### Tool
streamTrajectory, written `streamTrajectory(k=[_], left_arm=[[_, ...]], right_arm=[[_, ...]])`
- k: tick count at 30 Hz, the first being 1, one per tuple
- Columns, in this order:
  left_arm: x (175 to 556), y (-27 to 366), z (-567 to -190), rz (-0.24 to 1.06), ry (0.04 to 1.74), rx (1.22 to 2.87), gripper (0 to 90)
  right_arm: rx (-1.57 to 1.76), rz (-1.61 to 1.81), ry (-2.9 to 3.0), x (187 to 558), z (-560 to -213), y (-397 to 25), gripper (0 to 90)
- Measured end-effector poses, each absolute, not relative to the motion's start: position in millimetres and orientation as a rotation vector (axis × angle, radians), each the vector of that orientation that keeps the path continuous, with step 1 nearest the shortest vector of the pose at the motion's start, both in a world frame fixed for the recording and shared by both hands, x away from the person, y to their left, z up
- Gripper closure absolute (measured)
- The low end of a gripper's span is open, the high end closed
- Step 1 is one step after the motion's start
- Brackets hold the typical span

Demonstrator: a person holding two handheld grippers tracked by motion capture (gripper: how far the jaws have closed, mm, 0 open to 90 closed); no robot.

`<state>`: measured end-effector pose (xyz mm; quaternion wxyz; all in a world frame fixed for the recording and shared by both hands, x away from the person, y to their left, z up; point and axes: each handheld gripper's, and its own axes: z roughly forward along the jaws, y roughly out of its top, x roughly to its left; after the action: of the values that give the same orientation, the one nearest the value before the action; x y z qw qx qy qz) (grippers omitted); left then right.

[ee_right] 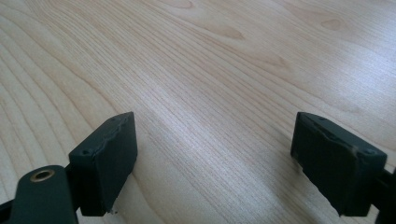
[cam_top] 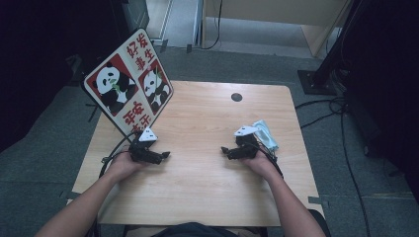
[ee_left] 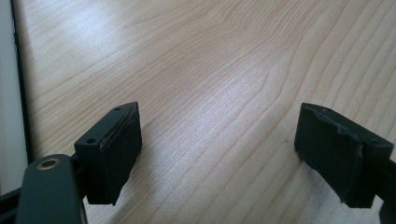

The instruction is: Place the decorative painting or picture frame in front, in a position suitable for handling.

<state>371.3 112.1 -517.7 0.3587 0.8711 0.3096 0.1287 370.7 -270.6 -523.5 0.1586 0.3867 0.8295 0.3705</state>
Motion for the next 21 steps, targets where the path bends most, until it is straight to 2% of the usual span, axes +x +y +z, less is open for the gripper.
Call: streamTrajectory(k=[21], left_arm=[[371.3, 115.0, -515.3, 0.317, 0.815, 2.258, 15.0]], right_arm=[[1.100, 1.059, 2.373, 370.8, -523.6, -270.8, 14.8]])
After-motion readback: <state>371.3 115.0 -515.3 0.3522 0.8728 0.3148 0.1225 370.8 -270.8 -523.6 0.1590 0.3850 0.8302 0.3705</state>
